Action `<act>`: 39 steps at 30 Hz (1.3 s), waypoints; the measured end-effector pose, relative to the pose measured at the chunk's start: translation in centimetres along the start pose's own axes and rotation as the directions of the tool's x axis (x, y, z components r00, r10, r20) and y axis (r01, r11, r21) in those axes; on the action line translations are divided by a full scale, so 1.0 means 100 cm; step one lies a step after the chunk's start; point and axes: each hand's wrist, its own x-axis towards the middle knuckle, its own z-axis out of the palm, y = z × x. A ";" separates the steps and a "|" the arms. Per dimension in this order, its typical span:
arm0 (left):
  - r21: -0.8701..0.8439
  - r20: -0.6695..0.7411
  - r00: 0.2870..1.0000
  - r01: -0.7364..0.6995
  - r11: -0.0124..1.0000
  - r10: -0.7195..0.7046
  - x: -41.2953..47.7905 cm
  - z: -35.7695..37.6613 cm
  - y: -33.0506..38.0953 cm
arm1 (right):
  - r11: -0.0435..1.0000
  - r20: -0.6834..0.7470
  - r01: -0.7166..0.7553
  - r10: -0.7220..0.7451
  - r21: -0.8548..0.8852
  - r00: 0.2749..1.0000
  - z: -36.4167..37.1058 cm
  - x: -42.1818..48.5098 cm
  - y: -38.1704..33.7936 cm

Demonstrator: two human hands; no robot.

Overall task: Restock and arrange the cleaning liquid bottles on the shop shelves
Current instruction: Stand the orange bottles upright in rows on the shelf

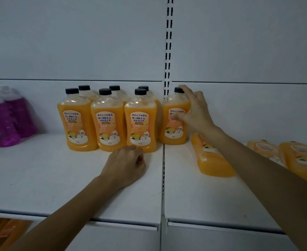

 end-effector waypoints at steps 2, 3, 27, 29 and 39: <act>0.002 -0.007 1.000 -0.005 1.000 0.005 0.001 0.000 0.000 | 0.997 0.031 0.014 -0.012 -0.069 0.999 0.005 0.002 -0.003; 0.008 -0.007 1.000 -0.006 1.000 0.006 0.001 0.000 -0.001 | 0.993 0.035 0.021 -0.018 -0.114 0.999 0.007 0.003 -0.005; -0.468 0.421 0.891 0.053 0.882 0.169 0.018 0.021 0.103 | 0.799 0.266 -0.525 0.595 -0.293 0.758 -0.040 -0.052 0.034; -0.525 0.431 0.892 0.124 0.842 0.137 0.017 0.017 0.102 | 0.813 0.225 -0.553 0.582 -0.182 0.781 -0.044 -0.056 0.028; -0.787 0.227 0.972 0.150 0.599 0.055 0.015 0.018 0.121 | 0.961 -0.108 -0.257 0.267 0.102 0.957 -0.057 -0.086 -0.018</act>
